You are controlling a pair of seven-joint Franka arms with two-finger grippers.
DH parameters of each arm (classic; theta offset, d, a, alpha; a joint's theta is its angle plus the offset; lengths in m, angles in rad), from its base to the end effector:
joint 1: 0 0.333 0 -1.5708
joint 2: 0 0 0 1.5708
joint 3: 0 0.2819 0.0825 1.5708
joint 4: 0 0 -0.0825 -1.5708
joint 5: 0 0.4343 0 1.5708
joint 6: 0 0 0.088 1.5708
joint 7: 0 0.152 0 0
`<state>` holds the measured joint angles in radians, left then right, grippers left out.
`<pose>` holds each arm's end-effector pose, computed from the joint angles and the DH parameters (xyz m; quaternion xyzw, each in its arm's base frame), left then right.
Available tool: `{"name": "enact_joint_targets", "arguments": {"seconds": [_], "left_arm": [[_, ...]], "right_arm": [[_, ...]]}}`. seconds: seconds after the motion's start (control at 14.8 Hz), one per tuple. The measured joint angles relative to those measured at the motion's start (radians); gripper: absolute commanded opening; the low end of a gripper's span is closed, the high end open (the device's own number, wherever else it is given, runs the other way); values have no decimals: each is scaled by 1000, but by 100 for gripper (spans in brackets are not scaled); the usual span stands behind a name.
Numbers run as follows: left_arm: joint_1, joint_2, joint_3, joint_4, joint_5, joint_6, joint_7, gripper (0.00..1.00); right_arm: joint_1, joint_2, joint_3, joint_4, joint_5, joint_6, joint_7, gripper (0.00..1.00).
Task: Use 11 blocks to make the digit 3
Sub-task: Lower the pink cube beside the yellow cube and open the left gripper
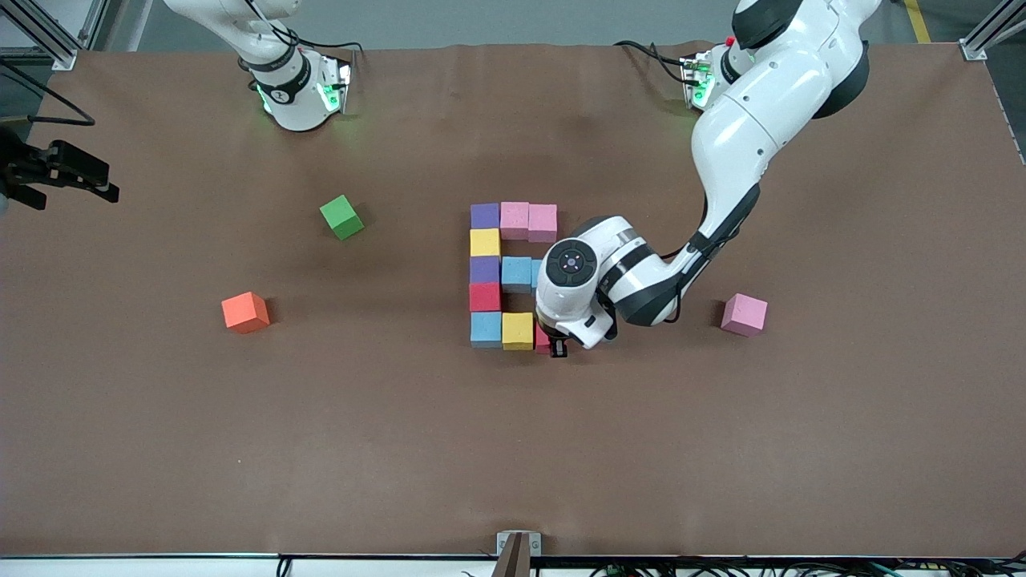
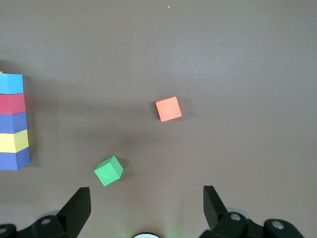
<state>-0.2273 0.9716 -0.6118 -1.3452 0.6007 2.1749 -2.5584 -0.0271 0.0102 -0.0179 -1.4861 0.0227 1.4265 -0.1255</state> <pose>0.5810 -0.4854 0.1145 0.6947 0.7190 -0.0015 0.0212 0.5891 -0.0228 0.5709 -0.9985 -0.0414 0.0338 0.0141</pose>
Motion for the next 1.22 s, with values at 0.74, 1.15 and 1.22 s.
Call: {"name": "enact_joint_targets", "arguments": {"seconds": [0.74, 1.15, 1.22], "left_arm": [[-6, 2, 3, 5, 0, 0, 0, 47], [-6, 2, 3, 6, 0, 0, -1, 47], [-6, 2, 3, 6, 0, 0, -1, 48]], "right_arm": [[10, 0, 8, 0, 0, 4, 0, 100], [12, 0, 5, 0, 0, 2, 0, 100], [12, 0, 5, 0, 0, 2, 0, 100]]}}
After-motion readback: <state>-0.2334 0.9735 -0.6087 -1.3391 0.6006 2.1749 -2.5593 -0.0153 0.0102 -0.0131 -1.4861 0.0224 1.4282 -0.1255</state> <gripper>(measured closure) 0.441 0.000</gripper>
